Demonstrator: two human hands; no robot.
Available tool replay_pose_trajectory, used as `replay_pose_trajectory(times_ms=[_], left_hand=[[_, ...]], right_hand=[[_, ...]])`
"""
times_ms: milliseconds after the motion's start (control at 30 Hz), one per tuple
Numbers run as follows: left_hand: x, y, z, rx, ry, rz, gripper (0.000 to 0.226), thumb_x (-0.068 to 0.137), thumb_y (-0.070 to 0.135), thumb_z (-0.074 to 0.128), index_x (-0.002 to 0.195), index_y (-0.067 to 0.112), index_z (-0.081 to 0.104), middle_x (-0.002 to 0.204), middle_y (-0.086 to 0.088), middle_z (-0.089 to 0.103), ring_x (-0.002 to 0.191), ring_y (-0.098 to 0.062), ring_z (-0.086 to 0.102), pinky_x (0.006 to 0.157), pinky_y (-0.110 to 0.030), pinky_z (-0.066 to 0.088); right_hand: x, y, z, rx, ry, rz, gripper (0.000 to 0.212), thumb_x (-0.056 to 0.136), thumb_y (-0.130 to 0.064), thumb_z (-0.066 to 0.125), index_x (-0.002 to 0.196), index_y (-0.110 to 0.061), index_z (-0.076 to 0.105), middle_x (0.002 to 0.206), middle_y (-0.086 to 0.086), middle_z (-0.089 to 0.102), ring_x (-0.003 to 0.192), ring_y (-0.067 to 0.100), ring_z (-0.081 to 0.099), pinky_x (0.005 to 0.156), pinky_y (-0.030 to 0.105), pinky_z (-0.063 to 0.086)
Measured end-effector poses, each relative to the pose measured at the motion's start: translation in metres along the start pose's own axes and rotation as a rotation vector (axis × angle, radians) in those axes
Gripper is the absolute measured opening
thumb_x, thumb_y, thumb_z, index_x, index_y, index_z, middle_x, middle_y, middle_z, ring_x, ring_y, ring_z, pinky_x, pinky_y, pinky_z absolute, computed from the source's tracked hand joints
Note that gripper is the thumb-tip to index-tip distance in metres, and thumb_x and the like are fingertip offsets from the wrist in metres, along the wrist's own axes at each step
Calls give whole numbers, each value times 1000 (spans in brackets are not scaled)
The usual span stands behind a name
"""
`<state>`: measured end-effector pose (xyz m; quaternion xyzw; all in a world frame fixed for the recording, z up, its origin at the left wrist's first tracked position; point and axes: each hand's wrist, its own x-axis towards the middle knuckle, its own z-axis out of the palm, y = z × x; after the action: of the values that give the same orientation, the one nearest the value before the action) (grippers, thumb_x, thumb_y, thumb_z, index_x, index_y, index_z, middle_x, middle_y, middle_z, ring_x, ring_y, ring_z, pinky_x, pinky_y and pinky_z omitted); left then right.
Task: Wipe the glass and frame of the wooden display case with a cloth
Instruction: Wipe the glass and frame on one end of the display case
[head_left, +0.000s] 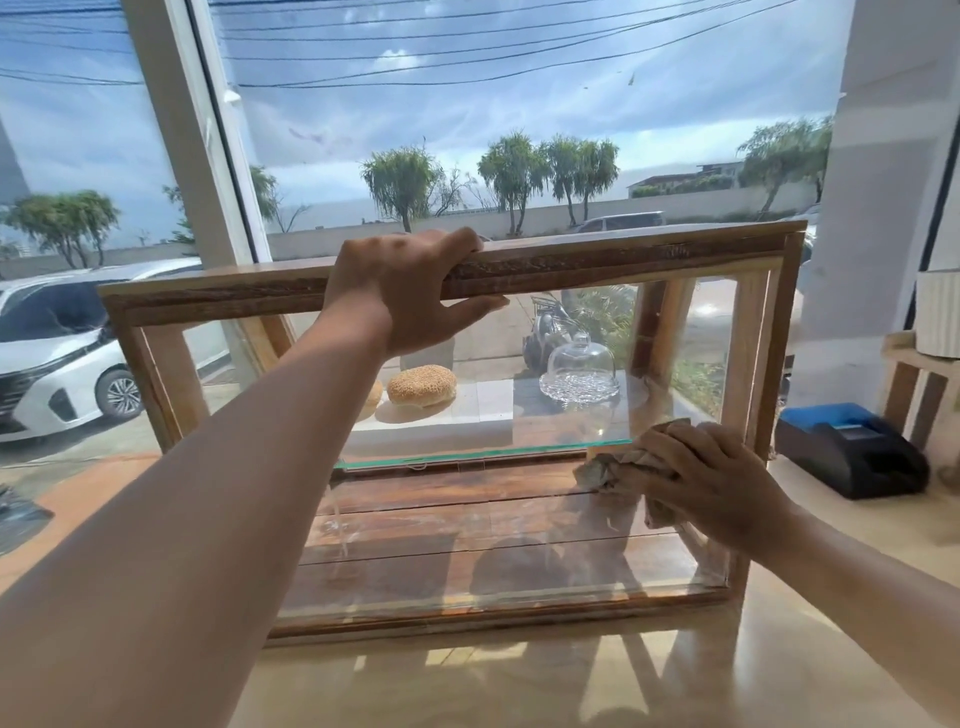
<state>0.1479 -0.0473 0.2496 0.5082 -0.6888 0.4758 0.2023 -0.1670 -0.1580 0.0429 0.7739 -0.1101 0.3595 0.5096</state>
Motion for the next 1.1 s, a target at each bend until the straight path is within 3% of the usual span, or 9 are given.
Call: replay_pose_trajectory(times_ms=[267, 433, 500, 567, 667, 800, 967, 1033, 1100], left_hand=[[0, 0, 1, 19, -8, -11, 63, 81, 82, 26, 116, 35, 49, 94, 9, 68, 75, -23, 66, 58, -26, 39], [-1, 0, -1, 19, -2, -3, 64, 82, 81, 26, 116, 34, 51, 95, 9, 68, 75, -23, 66, 58, -26, 43], [-1, 0, -1, 19, 8, 4, 62, 83, 80, 28, 116, 33, 52, 96, 10, 68, 75, -23, 66, 58, -25, 40], [-1, 1, -2, 17, 18, 6, 60, 84, 79, 30, 115, 33, 53, 96, 11, 68, 75, -22, 66, 57, -24, 38], [-1, 1, 0, 11, 40, 10, 58, 84, 79, 32, 113, 33, 54, 94, 11, 69, 72, -22, 65, 56, -24, 34], [-1, 2, -1, 1, 51, -5, 56, 83, 79, 34, 109, 34, 55, 91, 11, 68, 69, -22, 65, 56, -23, 32], [-1, 2, 0, -4, 60, -10, 53, 83, 78, 36, 107, 34, 55, 87, 9, 68, 68, -23, 65, 58, -25, 33], [-1, 2, -1, -1, 57, -14, 55, 83, 78, 35, 108, 33, 55, 86, 9, 68, 67, -22, 65, 57, -25, 34], [-2, 1, -1, -4, 51, -12, 57, 83, 79, 33, 109, 33, 55, 86, 9, 69, 66, -21, 64, 56, -24, 31]], right_hand=[[69, -17, 9, 64, 192, 341, 40, 88, -20, 69, 125, -20, 55, 123, 11, 48, 109, 34, 49, 87, 46, 47], [24, -82, 26, 105, 86, 44, 51, 71, -26, 81, 118, -27, 60, 119, 2, 55, 105, 25, 52, 91, 39, 45], [-4, -79, 25, 99, 35, -37, 42, 79, -25, 76, 118, -30, 62, 122, 0, 58, 107, 23, 52, 97, 38, 44], [-25, -62, 19, 19, -30, -102, 36, 89, -27, 63, 123, -33, 55, 125, 1, 53, 106, 24, 50, 91, 39, 43], [-22, -25, 6, 0, -20, 13, 30, 98, -20, 45, 124, -32, 51, 124, 5, 48, 106, 28, 48, 85, 42, 39], [39, 24, -4, 7, 126, 252, 33, 94, -26, 63, 126, -24, 53, 124, 11, 46, 110, 33, 46, 87, 45, 43], [92, 15, -2, 44, 203, 375, 32, 95, -23, 63, 126, -24, 55, 125, 11, 46, 112, 35, 47, 93, 45, 41], [88, -12, 3, 87, 153, 310, 41, 87, -25, 69, 125, -26, 55, 124, 10, 46, 111, 33, 48, 91, 45, 41], [68, -36, 7, 104, 42, 94, 49, 78, -28, 71, 124, -30, 55, 124, 7, 47, 111, 30, 48, 90, 42, 40]])
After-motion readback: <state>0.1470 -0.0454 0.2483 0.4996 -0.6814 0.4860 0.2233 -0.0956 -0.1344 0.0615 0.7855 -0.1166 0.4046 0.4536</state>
